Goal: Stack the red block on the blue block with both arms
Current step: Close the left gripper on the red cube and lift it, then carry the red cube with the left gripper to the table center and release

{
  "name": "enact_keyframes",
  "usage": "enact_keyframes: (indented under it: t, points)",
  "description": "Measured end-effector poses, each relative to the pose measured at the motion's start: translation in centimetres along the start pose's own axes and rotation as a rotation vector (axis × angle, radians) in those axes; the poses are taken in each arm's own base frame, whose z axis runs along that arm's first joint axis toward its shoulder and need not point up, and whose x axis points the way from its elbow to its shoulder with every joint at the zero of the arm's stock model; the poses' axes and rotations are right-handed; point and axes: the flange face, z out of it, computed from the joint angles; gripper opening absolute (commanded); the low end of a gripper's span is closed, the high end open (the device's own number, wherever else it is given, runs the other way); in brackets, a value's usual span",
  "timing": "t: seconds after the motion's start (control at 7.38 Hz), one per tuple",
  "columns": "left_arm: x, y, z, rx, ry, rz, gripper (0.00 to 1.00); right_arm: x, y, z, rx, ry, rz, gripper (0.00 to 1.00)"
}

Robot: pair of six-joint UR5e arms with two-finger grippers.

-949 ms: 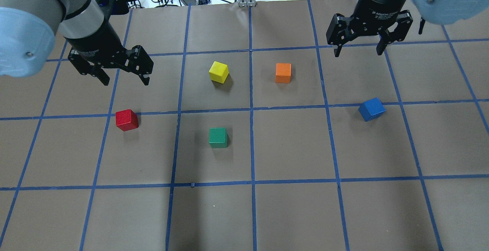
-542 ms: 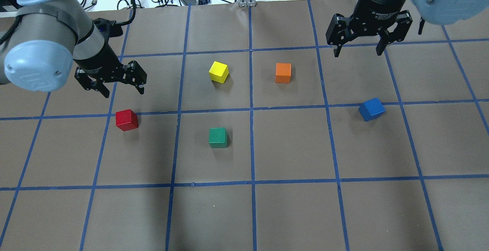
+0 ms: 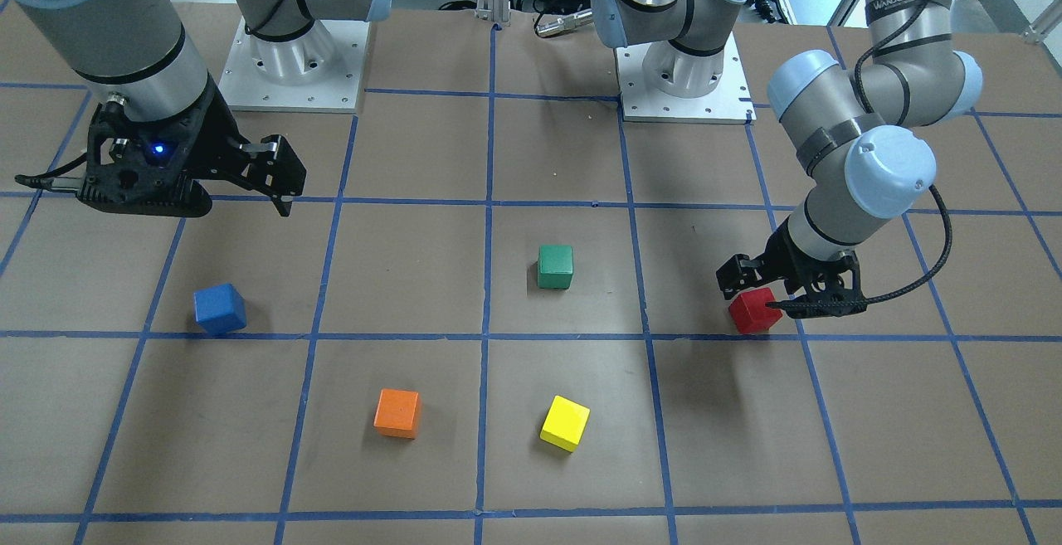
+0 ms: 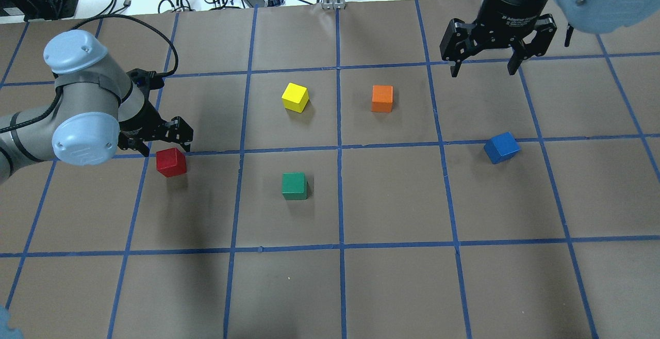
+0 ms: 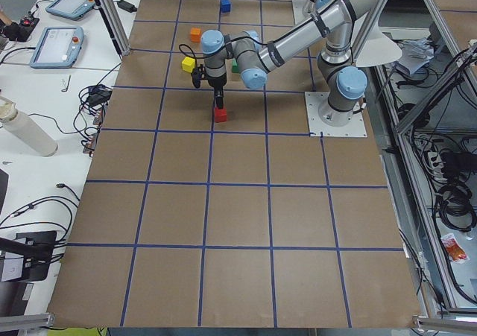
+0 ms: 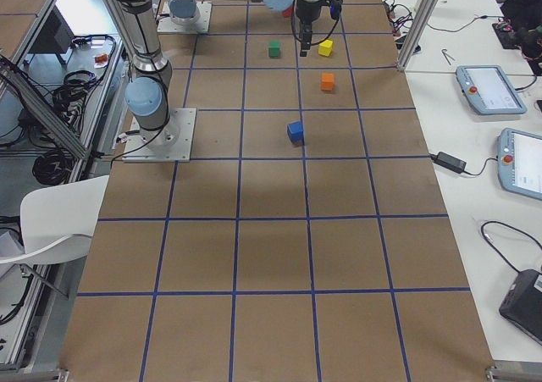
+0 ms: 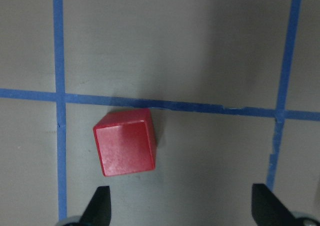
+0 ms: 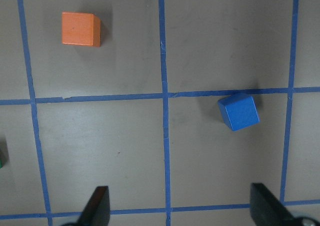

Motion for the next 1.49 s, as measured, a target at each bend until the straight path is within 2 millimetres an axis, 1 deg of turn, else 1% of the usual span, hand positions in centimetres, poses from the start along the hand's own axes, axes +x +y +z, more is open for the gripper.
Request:
enact_keyframes:
  t: [0.14, 0.27, 0.41, 0.54, 0.68, 0.81, 0.95, 1.08, 1.22, 1.36, 1.49]
  points:
    - [-0.6, -0.2, 1.2, -0.009, 0.002, -0.008, 1.00, 0.0, 0.0, 0.0, 0.000, 0.001, -0.001, 1.00]
    - [-1.0, -0.6, 2.1, -0.012, 0.002, -0.011, 0.83, 0.0, 0.0, 0.0, 0.000, 0.002, -0.001, 1.00]
    - [-1.2, -0.9, 3.0, -0.013, 0.002, -0.012, 0.53, 0.0, 0.0, 0.0, 0.000, 0.002, -0.001, 1.00]
    - [-1.3, -1.3, 3.7, -0.014, 0.002, -0.012, 0.26, 0.0, 0.0, 0.0, 0.000, 0.002, -0.002, 1.00]
    - [-1.3, -1.6, 4.0, -0.013, 0.002, -0.012, 0.14, 0.0, 0.0, 0.1, -0.001, 0.002, -0.001, 1.00]
    - [-1.4, -1.9, 3.8, -0.007, 0.001, -0.012, 0.07, 0.0, 0.0, 0.1, -0.001, 0.002, -0.001, 1.00]
    - [-1.1, -2.1, 3.0, -0.003, 0.001, -0.007, 0.04, 0.0, 0.0, 0.1, -0.001, 0.002, -0.001, 1.00]
    - [0.1, -2.2, 1.7, -0.006, 0.006, 0.013, 0.03, 0.0, 0.0, 0.1, -0.001, 0.001, 0.000, 1.00]
    - [2.5, -2.3, 0.1, -0.001, 0.015, 0.052, 0.03, 0.0, 0.0, 0.1, -0.001, 0.001, 0.000, 1.00]
    - [6.6, -2.3, -1.7, 0.013, 0.021, 0.112, 0.02, 0.0, 0.0, 0.1, -0.001, 0.000, 0.000, 1.00]
    - [11.4, -2.5, -3.5, 0.034, 0.026, 0.161, 0.01, 0.0, 0.0, 0.1, -0.002, 0.001, -0.001, 1.00]
